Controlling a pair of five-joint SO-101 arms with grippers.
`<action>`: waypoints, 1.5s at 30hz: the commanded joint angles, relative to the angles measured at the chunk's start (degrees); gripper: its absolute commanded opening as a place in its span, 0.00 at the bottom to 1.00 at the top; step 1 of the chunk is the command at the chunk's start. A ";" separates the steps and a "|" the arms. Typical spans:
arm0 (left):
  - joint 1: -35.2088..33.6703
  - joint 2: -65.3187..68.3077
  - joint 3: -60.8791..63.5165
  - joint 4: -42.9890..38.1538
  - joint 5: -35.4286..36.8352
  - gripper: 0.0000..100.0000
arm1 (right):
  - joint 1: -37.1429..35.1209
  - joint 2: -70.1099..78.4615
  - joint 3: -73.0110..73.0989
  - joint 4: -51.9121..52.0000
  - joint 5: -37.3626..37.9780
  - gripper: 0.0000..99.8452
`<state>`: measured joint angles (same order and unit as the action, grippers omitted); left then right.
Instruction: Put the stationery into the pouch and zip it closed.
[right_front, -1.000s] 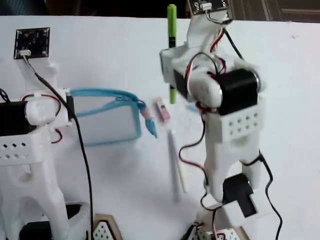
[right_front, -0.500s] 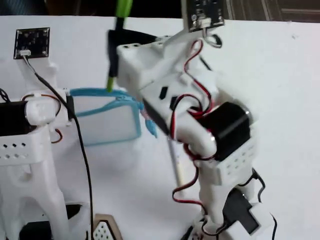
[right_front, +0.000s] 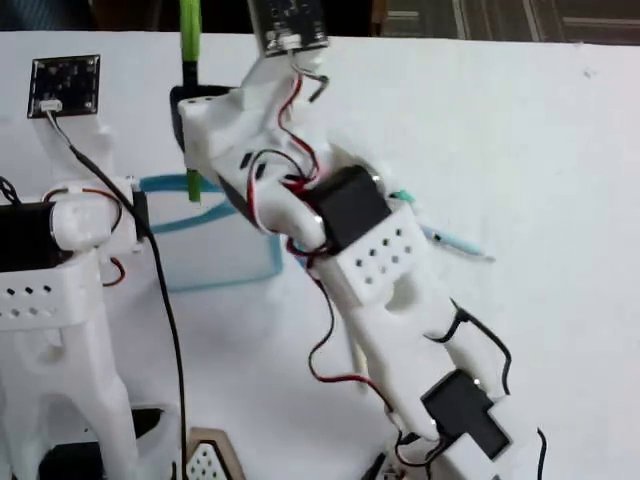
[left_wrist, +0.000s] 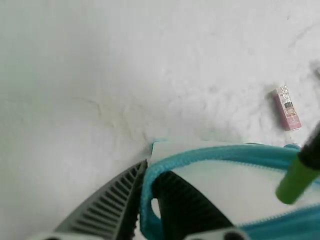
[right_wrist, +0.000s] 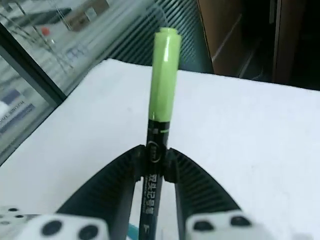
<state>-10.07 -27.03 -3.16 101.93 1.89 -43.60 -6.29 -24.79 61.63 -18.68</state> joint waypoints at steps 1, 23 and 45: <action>-0.48 0.75 -0.70 0.09 0.18 0.02 | 0.92 -10.77 3.16 -4.18 0.00 0.02; -0.48 0.75 -0.70 0.00 0.18 0.02 | 8.57 -73.27 71.82 -33.71 18.46 0.02; -0.48 0.75 -0.62 0.00 0.18 0.02 | -4.18 -25.45 44.40 -43.56 14.95 0.02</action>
<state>-10.07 -27.03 -3.16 101.85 1.89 -47.38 -32.92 22.24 21.01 -6.64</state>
